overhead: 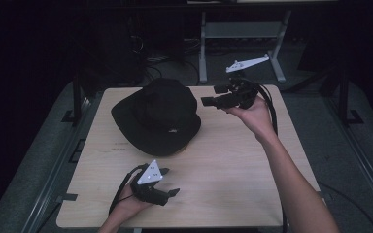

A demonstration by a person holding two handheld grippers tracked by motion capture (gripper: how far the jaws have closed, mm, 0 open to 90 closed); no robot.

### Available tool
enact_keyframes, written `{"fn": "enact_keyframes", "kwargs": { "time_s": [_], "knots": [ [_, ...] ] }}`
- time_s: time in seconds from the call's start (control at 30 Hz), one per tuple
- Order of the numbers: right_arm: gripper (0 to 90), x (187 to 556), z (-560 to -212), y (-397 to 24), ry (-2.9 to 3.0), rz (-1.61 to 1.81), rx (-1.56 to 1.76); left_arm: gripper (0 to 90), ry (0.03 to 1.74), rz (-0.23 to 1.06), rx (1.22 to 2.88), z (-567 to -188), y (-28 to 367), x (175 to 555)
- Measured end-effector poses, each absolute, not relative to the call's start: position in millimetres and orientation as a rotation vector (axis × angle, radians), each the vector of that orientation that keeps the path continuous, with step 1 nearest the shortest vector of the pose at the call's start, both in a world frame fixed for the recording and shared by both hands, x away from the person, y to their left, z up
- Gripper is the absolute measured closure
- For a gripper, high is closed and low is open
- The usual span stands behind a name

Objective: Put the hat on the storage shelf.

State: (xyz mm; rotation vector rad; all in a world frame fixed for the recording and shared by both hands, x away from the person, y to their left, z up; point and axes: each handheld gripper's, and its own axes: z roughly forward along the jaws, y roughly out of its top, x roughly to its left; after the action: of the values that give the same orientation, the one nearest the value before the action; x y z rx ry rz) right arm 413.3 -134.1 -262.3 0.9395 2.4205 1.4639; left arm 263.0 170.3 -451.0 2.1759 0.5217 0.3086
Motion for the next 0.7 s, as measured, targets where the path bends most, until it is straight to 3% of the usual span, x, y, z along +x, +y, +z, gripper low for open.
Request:
{"fn": "enact_keyframes", "kwargs": {
  "time_s": [0.7],
  "knots": [
    [21.5, 398.8, -282.8, -171.4, 2.410, 1.442, 1.011, 22.6, 0.537, 0.305, 2.176, -451.1, 172.8, 263.1]
  ]
}}
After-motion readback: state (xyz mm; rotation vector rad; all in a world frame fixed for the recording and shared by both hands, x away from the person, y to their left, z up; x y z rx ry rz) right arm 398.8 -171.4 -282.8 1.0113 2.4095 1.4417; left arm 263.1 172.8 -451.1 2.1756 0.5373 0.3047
